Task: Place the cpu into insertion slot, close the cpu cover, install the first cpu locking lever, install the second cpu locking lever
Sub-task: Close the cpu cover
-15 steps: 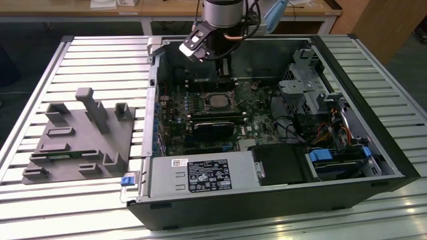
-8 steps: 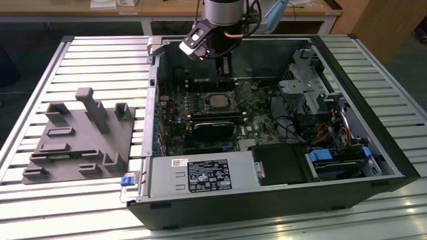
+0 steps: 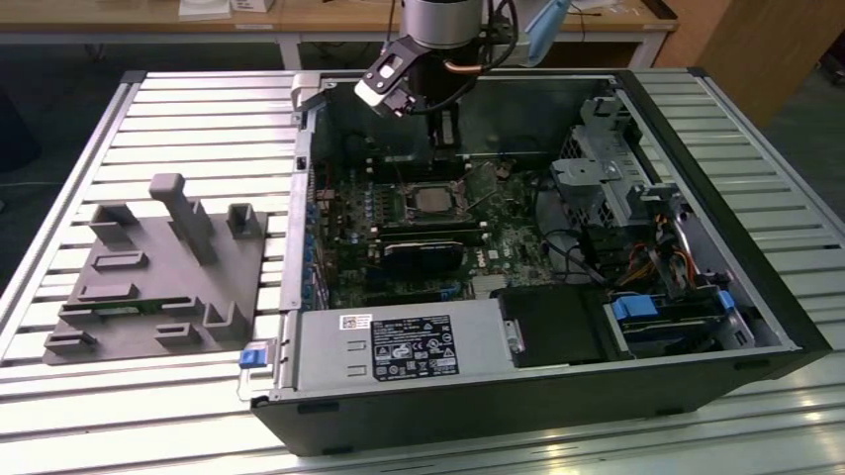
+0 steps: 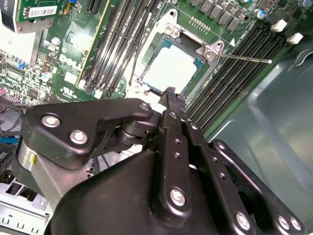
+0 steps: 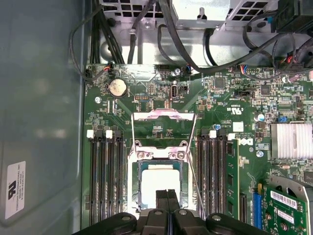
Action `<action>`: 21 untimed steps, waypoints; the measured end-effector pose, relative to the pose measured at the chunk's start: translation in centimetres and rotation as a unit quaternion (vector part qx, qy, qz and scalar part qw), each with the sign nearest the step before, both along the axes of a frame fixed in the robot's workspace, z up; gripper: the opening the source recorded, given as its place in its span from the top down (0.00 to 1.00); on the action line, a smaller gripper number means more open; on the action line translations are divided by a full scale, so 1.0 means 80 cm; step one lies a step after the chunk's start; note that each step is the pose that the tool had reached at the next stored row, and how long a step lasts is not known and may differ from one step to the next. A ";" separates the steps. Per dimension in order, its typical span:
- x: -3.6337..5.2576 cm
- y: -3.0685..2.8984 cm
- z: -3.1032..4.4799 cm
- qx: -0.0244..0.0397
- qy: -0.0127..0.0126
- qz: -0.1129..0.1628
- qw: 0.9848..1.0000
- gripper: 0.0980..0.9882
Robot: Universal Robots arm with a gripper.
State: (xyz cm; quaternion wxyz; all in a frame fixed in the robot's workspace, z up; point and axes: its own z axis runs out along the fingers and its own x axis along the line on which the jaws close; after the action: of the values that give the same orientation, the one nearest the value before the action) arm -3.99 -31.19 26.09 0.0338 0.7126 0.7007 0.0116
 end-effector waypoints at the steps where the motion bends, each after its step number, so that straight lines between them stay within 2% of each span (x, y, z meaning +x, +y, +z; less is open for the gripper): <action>1: 0.000 0.0000 0.0000 0.000 0.000 0.000 1.000 0.99; 21: 0.024 0.0000 0.0000 0.000 0.000 0.000 1.000 0.99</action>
State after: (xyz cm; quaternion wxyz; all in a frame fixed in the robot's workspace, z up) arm -2.06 -31.19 26.09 0.0338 0.7126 0.7007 0.0116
